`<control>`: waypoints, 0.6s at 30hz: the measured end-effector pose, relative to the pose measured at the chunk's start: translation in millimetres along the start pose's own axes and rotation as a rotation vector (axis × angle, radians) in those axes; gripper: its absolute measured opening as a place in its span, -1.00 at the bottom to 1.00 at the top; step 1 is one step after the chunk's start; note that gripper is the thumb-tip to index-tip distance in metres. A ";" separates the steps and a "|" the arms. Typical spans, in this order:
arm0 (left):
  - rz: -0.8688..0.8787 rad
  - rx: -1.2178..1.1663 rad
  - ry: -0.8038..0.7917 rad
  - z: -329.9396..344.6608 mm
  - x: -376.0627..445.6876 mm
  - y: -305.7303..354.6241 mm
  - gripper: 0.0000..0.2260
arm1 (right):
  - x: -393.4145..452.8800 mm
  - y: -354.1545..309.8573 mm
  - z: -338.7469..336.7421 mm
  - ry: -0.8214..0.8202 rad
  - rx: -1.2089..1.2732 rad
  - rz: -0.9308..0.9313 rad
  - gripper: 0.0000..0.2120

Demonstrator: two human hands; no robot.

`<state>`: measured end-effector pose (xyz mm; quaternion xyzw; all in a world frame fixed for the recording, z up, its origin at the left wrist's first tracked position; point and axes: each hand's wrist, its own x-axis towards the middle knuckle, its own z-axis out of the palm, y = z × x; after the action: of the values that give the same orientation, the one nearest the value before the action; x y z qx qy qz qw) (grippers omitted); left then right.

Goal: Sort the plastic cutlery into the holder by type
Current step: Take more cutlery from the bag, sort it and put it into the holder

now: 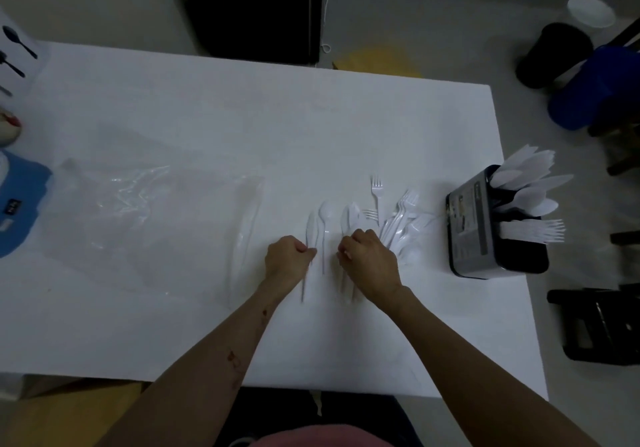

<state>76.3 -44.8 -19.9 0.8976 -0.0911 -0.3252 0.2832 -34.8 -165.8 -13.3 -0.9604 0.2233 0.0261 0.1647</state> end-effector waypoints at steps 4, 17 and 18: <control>-0.142 -0.291 0.042 -12.0 1.0 -24.3 -0.80 | 12.9 -24.6 2.4 -0.183 0.033 0.183 -0.70; -0.141 -0.607 -0.145 -18.5 -4.7 -42.1 -0.85 | 12.7 -41.9 16.5 -0.118 0.225 0.613 -0.80; -0.141 -0.614 -0.148 -18.5 -4.6 -42.1 -0.86 | 12.0 -44.1 17.1 -0.109 0.232 0.590 -0.75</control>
<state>83.6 -0.3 -29.8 0.7481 0.0532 -0.4209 0.5103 -4.4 -128.0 -17.6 -0.8261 0.4846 0.0984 0.2701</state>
